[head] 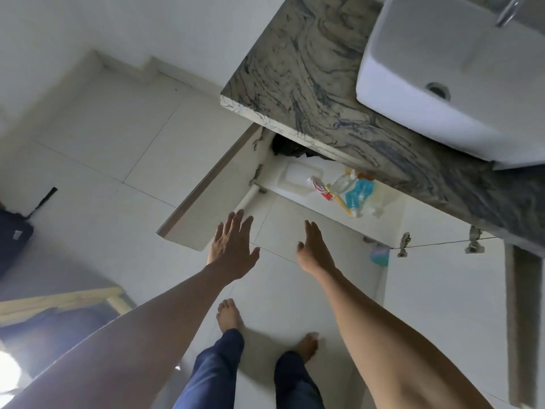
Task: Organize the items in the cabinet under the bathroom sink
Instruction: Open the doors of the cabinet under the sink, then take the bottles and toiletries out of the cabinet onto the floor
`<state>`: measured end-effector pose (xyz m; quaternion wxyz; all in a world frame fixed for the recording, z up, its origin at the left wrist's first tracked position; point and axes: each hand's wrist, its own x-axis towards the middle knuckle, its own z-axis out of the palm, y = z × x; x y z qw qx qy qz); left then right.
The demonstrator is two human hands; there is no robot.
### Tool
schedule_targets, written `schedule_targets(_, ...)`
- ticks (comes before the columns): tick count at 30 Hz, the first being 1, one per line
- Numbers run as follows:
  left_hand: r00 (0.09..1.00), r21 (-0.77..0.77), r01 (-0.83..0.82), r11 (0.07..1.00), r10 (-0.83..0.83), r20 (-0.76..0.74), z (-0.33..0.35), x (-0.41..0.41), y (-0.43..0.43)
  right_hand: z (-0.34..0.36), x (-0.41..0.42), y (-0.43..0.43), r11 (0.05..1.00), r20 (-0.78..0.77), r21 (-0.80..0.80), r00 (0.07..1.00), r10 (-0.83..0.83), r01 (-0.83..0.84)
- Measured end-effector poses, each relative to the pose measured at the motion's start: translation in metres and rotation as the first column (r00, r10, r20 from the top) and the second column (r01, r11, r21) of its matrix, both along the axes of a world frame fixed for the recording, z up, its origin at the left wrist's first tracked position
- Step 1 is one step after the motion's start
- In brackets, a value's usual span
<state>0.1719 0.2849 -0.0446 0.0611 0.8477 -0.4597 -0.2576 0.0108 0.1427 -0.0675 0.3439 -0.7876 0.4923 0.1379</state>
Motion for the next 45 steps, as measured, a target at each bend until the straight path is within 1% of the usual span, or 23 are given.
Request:
schedule_targets(4, 0.999, 0.082, 0.051, 0.995, -0.049, -0.024, -0.007, -0.054, -0.04, -0.012, -0.072, -0.027, 0.992, -0.014, -0.003, 0.992, -0.127, 0.127)
schedule_targets(10, 0.997, 0.162, 0.051, 0.986, -0.041, -0.062, -0.033, -0.126, -0.098, -0.041, -0.156, -0.084, 0.986, -0.038, 0.001, 0.986, -0.164, 0.164)
schedule_targets(13, 0.998, 0.142, 0.04, 0.989, -0.031, -0.06, -0.066, -0.15, -0.136, -0.072, -0.178, -0.12, 0.991, -0.025, -0.026, 0.991, -0.133, 0.133)
schedule_targets(16, 0.997, 0.094, 0.039, 0.995, -0.032, -0.072, -0.113, -0.16, -0.183, -0.114, -0.188, -0.155, 0.991, -0.006, -0.066, 0.993, -0.121, 0.121)
schedule_targets(18, 0.997, 0.071, 0.05, 0.996, -0.046, -0.069, -0.149, -0.164, -0.21, -0.145, -0.191, -0.176, 0.988, 0.023, -0.096, 0.992, -0.121, 0.123)
schedule_targets(23, 0.993, 0.019, 0.122, 0.992, -0.122, -0.01, -0.25, -0.162, -0.27, -0.236, -0.181, -0.219, 0.968, 0.139, -0.165, 0.976, -0.169, 0.191)
schedule_targets(27, 0.989, -0.006, 0.148, 0.989, -0.148, 0.02, -0.333, -0.158, -0.307, -0.313, -0.169, -0.249, 0.945, 0.187, -0.206, 0.958, -0.215, 0.253)
schedule_targets(31, 0.984, -0.038, 0.163, 0.986, -0.16, 0.078, -0.398, -0.142, -0.347, -0.377, -0.147, -0.275, 0.94, 0.204, -0.256, 0.963, -0.176, 0.226)
schedule_targets(35, 0.969, -0.1, 0.205, 0.974, -0.187, 0.163, -0.44, -0.125, -0.39, -0.419, -0.12, -0.305, 0.925, 0.191, -0.355, 0.979, -0.068, 0.134)
schedule_targets(37, 0.955, -0.12, 0.237, 0.964, -0.209, 0.211, -0.453, -0.117, -0.412, -0.439, -0.108, -0.321, 0.899, 0.185, -0.428, 0.983, -0.011, 0.091)
schedule_targets(39, 0.942, -0.111, 0.251, 0.961, -0.217, 0.255, -0.463, -0.113, -0.431, -0.456, -0.098, -0.335, 0.866, 0.152, -0.496, 0.988, 0.012, 0.065)
schedule_targets(43, 0.948, -0.066, 0.201, 0.977, -0.177, 0.266, -0.481, -0.107, -0.455, -0.477, -0.084, -0.351, 0.793, 0.051, -0.609, 0.998, 0.029, 0.008)
schedule_targets(45, 0.947, -0.066, 0.18, 0.981, -0.155, 0.283, -0.489, -0.107, -0.46, -0.482, -0.081, -0.353, 0.767, 0.04, -0.642, 0.999, 0.032, 0.002)
